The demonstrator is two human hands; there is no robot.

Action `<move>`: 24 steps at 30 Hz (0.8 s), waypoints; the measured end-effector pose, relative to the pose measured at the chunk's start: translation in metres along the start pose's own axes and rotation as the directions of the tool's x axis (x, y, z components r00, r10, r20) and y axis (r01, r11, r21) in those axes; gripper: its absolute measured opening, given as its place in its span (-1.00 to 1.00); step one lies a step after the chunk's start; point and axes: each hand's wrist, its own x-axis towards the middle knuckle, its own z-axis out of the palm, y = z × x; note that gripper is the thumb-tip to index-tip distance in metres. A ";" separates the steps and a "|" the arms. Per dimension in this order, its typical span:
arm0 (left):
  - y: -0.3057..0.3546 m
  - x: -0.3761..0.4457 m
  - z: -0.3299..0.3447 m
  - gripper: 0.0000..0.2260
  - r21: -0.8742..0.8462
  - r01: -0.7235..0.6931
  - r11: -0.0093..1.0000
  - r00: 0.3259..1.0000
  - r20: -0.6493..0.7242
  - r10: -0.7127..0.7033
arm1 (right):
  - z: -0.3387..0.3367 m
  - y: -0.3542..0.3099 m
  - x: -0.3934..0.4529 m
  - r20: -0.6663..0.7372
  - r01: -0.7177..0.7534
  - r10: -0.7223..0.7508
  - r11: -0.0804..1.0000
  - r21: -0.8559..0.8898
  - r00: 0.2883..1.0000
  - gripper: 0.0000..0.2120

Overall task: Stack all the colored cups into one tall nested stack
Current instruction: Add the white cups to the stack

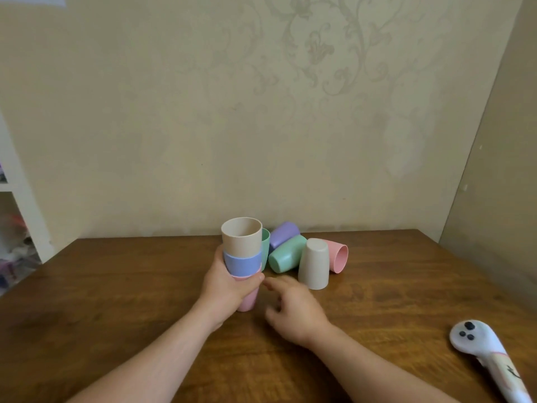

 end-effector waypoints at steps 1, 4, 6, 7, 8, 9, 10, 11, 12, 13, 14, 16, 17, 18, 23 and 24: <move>-0.005 0.002 -0.001 -0.29 -0.011 0.002 1.000 1.000 -0.010 -0.002 | -0.011 0.003 0.003 -0.085 -0.003 -0.001 0.999 -0.038 0.996 -0.54; -0.013 0.002 0.003 -0.35 -0.050 0.008 0.999 0.999 -0.031 -0.010 | -0.050 0.013 0.026 -0.387 -0.106 0.059 0.989 -0.101 0.920 -0.63; -0.014 0.002 0.007 -0.36 -0.064 0.012 0.998 0.999 -0.045 -0.015 | -0.072 0.017 0.042 -0.375 -0.231 0.143 0.952 -0.201 0.916 -0.51; -0.014 0.001 0.008 -0.38 -0.072 0.014 0.997 0.999 -0.050 -0.017 | -0.078 0.019 0.049 -0.287 -0.286 0.205 0.917 -0.277 0.936 -0.46; -0.014 0.001 0.009 -0.40 -0.078 0.016 0.997 0.999 -0.051 -0.019 | -0.080 0.020 0.053 -0.184 -0.318 0.268 0.879 -0.356 0.946 -0.42; -0.013 0.000 0.008 -0.41 -0.083 0.020 0.996 0.999 -0.047 -0.024 | -0.079 0.022 0.055 -0.099 -0.329 0.317 0.851 -0.409 0.943 -0.40; -0.012 -0.001 0.007 -0.41 -0.082 0.027 0.996 0.999 -0.039 -0.030 | -0.075 0.024 0.055 -0.049 -0.332 0.344 0.844 -0.420 0.938 -0.38; -0.011 -0.002 0.006 -0.41 -0.081 0.033 0.996 0.999 -0.029 -0.035 | -0.071 0.027 0.054 -0.032 -0.328 0.345 0.856 -0.400 0.938 -0.39; -0.010 -0.002 0.006 -0.40 -0.079 0.036 0.996 0.999 -0.019 -0.037 | -0.066 0.029 0.052 -0.033 -0.312 0.323 0.876 -0.366 0.946 -0.42; -0.010 -0.002 0.006 -0.40 -0.081 0.037 0.996 0.999 -0.012 -0.038 | -0.062 0.031 0.049 -0.046 -0.283 0.285 0.897 -0.339 0.957 -0.47; -0.010 -0.002 0.006 -0.39 -0.081 0.038 0.996 0.999 -0.007 -0.039 | -0.059 0.033 0.045 -0.067 -0.257 0.249 0.911 -0.323 0.966 -0.51; -0.011 -0.001 0.005 -0.39 -0.080 0.039 0.996 0.999 -0.003 -0.039 | -0.057 0.035 0.035 -0.128 -0.244 0.215 0.925 -0.291 0.968 -0.55; -0.011 -0.001 0.005 -0.38 -0.083 0.044 0.996 0.999 0.002 -0.044 | -0.056 0.036 0.030 -0.169 -0.249 0.208 0.929 -0.275 0.963 -0.55; -0.011 -0.001 0.005 -0.38 -0.089 0.050 0.995 0.999 0.006 -0.049 | -0.056 0.037 0.024 -0.204 -0.257 0.208 0.931 -0.260 0.957 -0.54; -0.009 -0.004 0.005 -0.31 -0.111 0.079 0.991 0.997 0.013 -0.078 | -0.057 0.055 -0.008 -0.181 -0.300 0.275 0.945 -0.129 0.944 -0.32; -0.009 -0.005 0.004 -0.32 -0.114 0.079 0.990 0.997 0.016 -0.078 | -0.057 0.060 -0.012 -0.137 -0.283 0.267 0.952 -0.113 0.954 -0.26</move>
